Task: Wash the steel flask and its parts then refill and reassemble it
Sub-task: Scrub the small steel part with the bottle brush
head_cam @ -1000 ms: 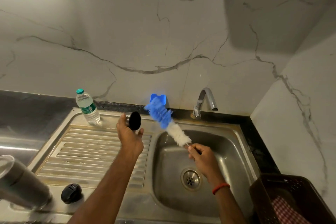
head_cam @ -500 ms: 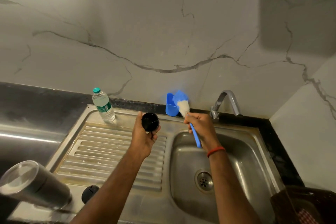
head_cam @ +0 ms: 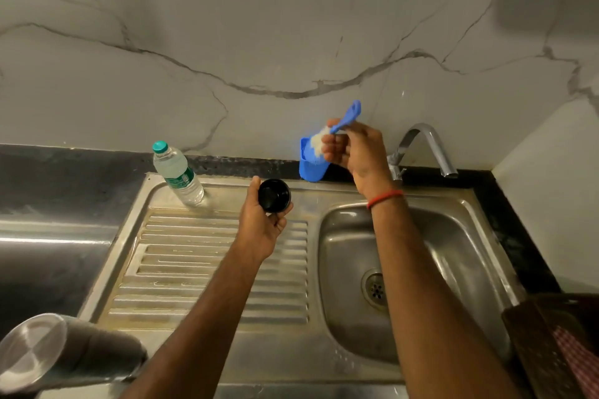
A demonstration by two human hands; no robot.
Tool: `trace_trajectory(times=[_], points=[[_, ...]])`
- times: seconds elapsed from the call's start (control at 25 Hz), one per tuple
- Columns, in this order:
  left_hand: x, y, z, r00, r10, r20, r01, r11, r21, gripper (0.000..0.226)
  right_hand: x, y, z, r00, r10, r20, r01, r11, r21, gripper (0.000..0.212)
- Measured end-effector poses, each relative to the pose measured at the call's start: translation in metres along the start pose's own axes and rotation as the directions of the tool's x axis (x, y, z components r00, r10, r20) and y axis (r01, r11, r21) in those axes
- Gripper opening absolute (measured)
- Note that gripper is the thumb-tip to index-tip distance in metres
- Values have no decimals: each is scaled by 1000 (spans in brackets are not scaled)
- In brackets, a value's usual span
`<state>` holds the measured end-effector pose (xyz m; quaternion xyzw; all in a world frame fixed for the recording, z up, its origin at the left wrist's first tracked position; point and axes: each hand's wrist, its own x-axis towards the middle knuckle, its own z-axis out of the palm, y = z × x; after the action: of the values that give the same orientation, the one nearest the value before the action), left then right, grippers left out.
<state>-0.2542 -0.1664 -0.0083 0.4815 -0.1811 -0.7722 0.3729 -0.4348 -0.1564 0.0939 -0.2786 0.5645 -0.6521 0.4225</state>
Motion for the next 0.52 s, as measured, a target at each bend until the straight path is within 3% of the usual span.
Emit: trace_trajectory(times=[0.16, 0.4, 0.52], points=[[9, 2, 1, 1000, -3, -2, 3, 1000, 18, 55, 33, -1, 14, 996, -91, 19, 92, 993, -76, 40], [19, 7, 8, 999, -2, 32, 0, 999, 36, 57, 80, 21, 25, 974, -202, -106, 131, 876, -465, 26], [22, 6, 11, 999, 3, 48, -5, 999, 41, 57, 80, 21, 17, 973, -229, -1, 191, 815, -547, 57]])
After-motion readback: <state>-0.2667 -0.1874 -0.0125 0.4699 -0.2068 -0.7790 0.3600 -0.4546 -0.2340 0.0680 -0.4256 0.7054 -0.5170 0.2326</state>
